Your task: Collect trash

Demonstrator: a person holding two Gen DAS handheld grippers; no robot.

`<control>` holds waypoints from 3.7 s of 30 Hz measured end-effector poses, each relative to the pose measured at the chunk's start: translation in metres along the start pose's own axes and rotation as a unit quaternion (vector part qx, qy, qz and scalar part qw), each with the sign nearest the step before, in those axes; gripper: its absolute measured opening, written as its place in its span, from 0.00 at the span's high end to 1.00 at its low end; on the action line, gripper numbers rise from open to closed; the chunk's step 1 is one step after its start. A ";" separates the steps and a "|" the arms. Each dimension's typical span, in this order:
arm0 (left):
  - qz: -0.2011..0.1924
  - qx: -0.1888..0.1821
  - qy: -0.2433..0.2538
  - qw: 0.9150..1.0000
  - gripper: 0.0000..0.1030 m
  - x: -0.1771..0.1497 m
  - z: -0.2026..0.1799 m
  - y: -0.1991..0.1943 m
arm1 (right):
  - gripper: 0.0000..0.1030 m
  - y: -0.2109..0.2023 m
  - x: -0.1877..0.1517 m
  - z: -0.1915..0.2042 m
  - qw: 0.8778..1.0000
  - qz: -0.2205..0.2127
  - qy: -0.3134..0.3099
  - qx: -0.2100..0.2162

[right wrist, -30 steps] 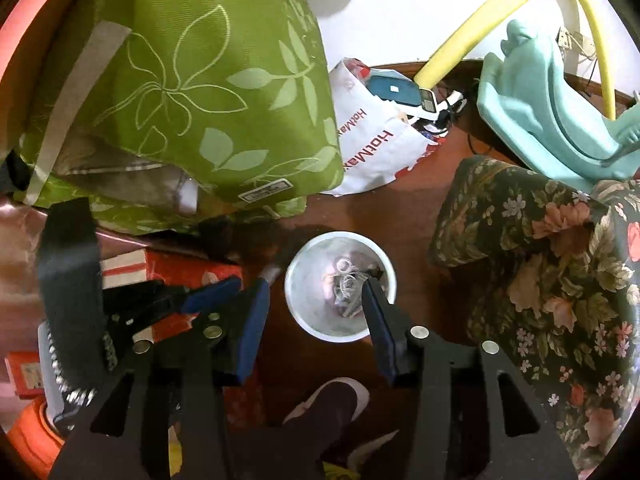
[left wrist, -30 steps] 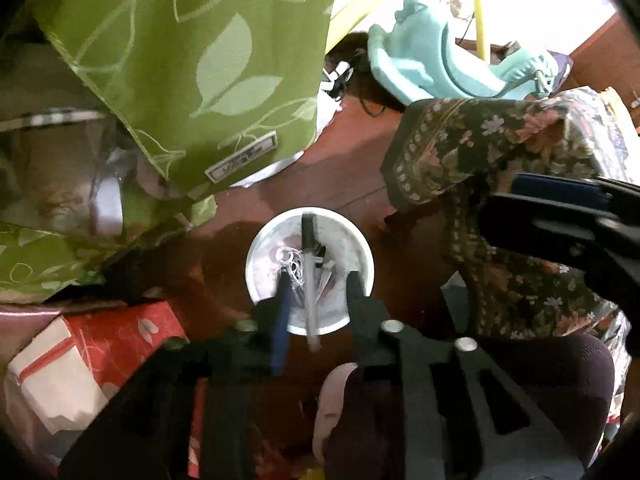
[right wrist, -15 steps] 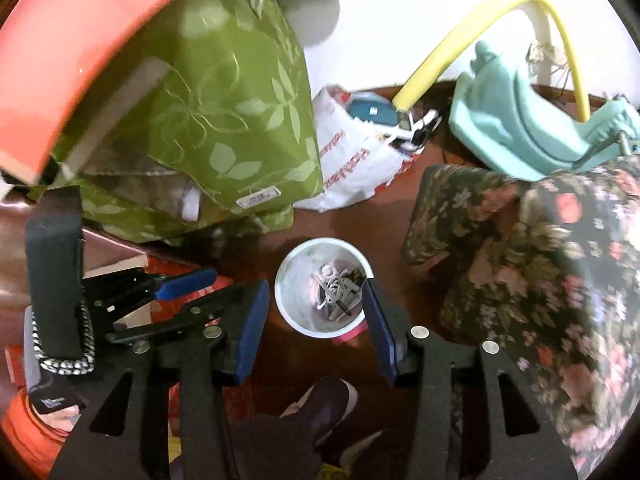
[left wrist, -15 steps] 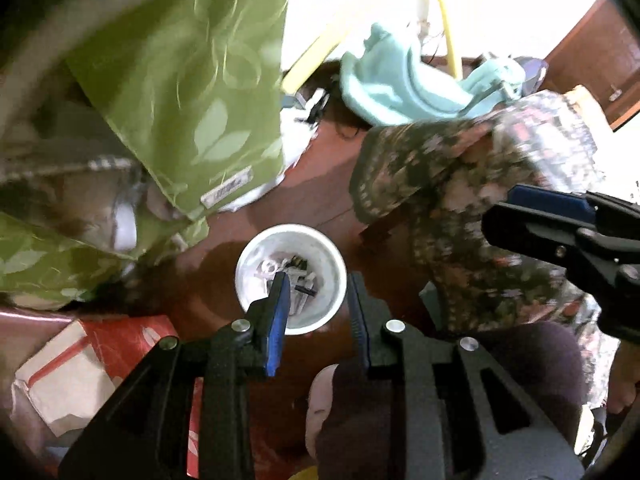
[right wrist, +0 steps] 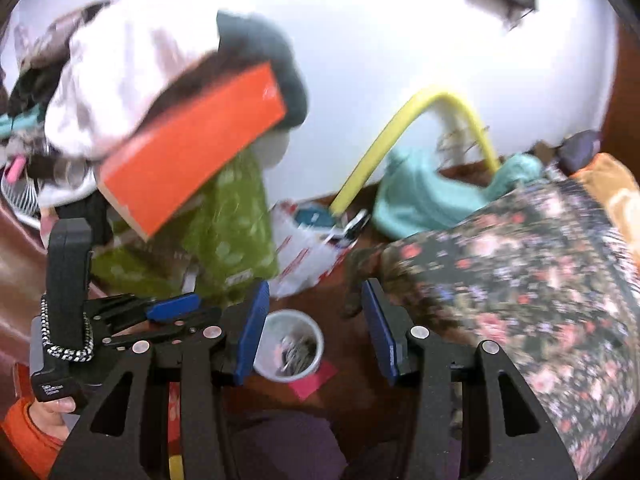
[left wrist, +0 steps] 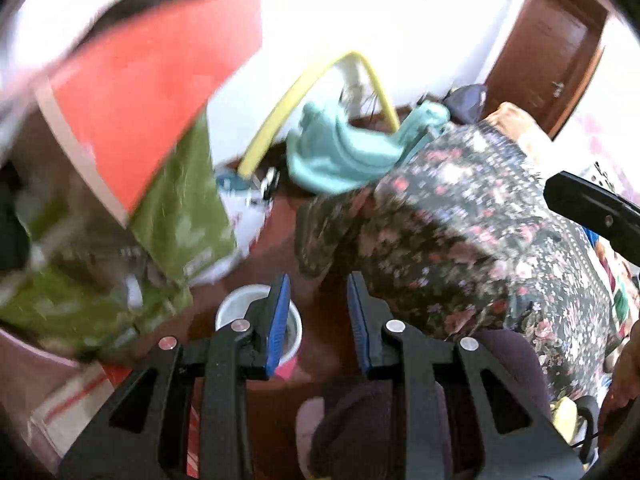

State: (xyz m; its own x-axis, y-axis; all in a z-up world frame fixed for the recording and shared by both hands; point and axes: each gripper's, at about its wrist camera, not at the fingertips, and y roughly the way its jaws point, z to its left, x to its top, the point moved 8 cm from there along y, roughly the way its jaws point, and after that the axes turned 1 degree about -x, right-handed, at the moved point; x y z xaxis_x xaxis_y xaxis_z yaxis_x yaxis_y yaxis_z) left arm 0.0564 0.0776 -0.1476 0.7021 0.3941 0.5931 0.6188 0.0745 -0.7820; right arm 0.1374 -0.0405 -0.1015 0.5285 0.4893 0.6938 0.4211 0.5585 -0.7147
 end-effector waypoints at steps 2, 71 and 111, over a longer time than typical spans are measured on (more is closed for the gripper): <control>-0.034 -0.001 0.025 0.999 0.73 0.010 -0.012 -0.023 | 0.57 -0.026 0.001 -0.007 0.999 -0.031 0.015 -0.022; -0.182 -0.080 0.147 0.969 0.13 0.027 -0.067 -0.138 | 0.01 -0.154 -0.017 -0.027 0.948 -0.169 0.137 -0.234; -0.181 -0.083 0.150 0.968 0.13 0.029 -0.069 -0.139 | 0.01 -0.154 -0.019 -0.033 0.952 -0.165 0.127 -0.225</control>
State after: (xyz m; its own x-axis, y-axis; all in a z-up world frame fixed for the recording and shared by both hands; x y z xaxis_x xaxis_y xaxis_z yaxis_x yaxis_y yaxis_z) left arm 0.0151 0.0159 -0.0084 0.4843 0.0840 0.8708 0.8740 -0.0011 -0.4860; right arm 0.0867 -0.1576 -0.0072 0.4506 0.1269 0.8837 0.8380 0.2810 -0.4677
